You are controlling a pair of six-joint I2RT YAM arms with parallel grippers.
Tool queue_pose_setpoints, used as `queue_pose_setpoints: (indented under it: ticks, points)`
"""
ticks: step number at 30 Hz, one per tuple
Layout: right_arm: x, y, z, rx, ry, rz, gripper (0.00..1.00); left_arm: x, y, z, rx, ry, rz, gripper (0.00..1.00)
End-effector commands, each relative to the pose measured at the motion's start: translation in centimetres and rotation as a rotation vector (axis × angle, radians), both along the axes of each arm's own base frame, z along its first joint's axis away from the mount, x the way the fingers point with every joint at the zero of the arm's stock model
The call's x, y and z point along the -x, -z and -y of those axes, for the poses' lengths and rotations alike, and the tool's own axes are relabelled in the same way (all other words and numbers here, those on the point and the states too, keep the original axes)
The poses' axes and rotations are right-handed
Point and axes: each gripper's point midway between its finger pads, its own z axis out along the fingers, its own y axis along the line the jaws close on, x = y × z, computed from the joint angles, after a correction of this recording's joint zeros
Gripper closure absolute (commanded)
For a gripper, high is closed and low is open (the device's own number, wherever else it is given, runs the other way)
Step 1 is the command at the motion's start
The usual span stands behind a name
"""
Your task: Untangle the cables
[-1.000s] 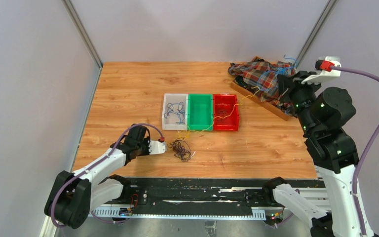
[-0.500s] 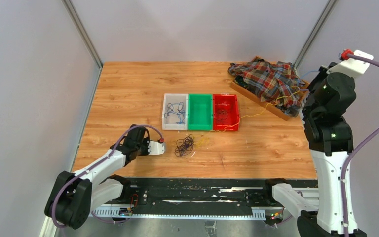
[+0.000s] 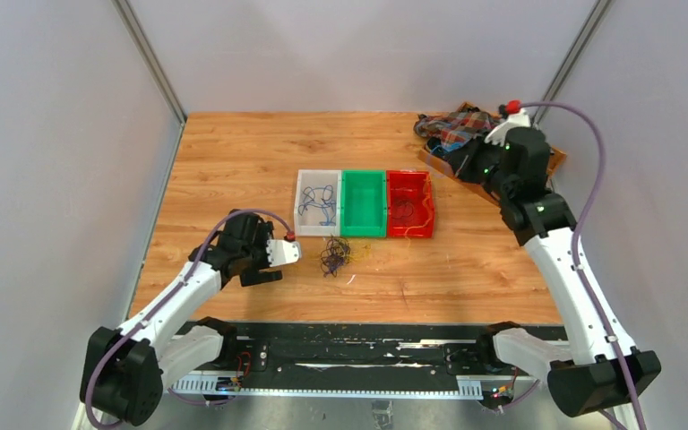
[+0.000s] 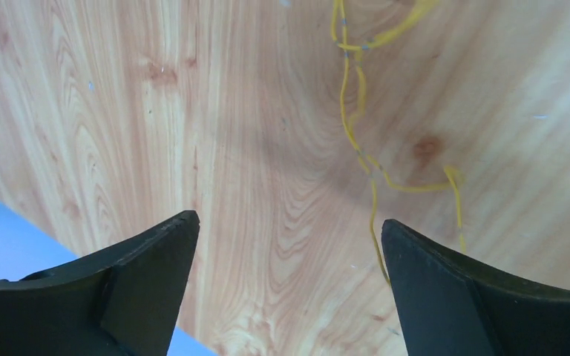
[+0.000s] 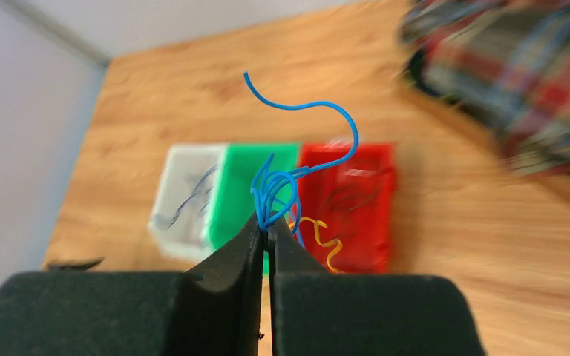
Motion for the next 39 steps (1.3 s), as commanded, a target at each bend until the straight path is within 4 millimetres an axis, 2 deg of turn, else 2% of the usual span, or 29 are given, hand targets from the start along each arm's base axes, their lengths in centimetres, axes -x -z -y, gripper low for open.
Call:
queue_pose_setpoints:
  ticks: [1, 6, 9, 13, 16, 22, 23, 25, 29, 34, 39]
  points:
    - [3.9, -2.4, -7.2, -0.204, -0.274, 0.06, 0.99, 4.6, -2.6, 3.0, 0.186, 0.041, -0.215, 0.02]
    - [6.4, -4.3, -10.4, -0.355, -0.395, 0.092, 0.99, 4.0, -10.2, 6.4, 0.394, 0.069, -0.179, 0.02]
    - [7.7, -6.3, -12.5, -0.446, -0.48, 0.121, 0.99, 3.3, -16.0, 9.0, 0.562, 0.09, -0.124, 0.02]
    - [9.7, -9.0, -15.5, -0.537, -0.615, 0.161, 0.99, 3.2, -21.9, 12.3, 0.797, 0.125, -0.117, 0.02]
    - [11.0, -10.7, -17.8, -0.587, -0.713, 0.175, 0.99, 3.6, -25.3, 14.2, 0.925, 0.18, -0.119, 0.02]
    - [14.5, -15.4, -21.4, -0.709, -0.885, 0.261, 0.99, 3.9, -28.4, 16.1, 1.148, 0.195, -0.11, 0.02]
    - [15.0, -16.1, -22.0, -0.726, -0.911, 0.272, 0.99, 3.5, -30.0, 16.4, 1.217, 0.214, -0.054, 0.02]
    - [15.8, -17.3, -23.1, -0.758, -0.957, 0.29, 0.99, 3.6, -31.5, 16.9, 1.321, 0.221, -0.034, 0.02]
    - [16.8, -19.3, -25.4, -0.806, -1.032, 0.31, 0.99, 3.6, -32.4, 17.9, 1.419, 0.201, -0.112, 0.0]
    - [17.6, -20.6, -27.6, -0.86, -1.107, 0.329, 1.0, 3.9, -33.8, 18.6, 1.505, 0.194, -0.173, 0.02]
    - [17.6, -20.3, -28.8, -0.86, -1.118, 0.328, 0.99, 6.0, -33.3, 19.4, 1.507, 0.27, -0.31, 0.12]
